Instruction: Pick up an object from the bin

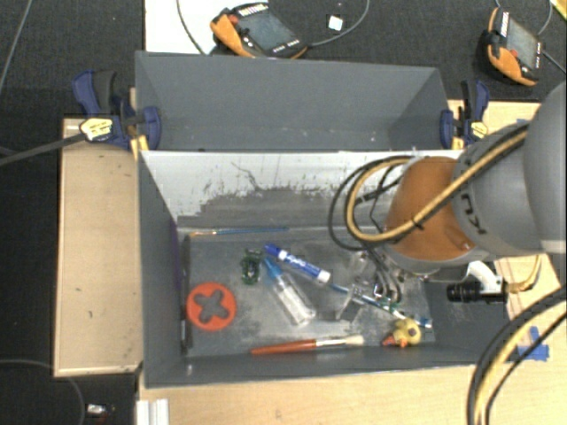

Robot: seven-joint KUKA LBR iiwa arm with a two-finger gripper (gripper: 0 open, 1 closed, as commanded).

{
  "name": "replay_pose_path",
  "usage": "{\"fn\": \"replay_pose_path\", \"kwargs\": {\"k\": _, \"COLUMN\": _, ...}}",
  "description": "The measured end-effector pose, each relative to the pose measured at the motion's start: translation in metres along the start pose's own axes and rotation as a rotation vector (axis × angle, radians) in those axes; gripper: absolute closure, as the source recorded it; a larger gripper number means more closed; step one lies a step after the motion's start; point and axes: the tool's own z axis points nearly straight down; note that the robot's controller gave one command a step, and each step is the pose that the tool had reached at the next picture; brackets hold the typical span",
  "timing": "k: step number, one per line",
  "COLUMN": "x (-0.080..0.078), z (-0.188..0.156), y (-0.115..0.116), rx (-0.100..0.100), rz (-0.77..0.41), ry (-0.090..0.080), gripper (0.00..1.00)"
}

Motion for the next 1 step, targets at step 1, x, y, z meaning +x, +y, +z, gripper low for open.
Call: {"fn": "replay_pose_path", "kwargs": {"k": 1, "x": -0.0010, "z": -0.0004, "y": -0.0208, "rx": 0.007, "rz": 0.053, "ry": 0.011, "gripper": 1.00}}
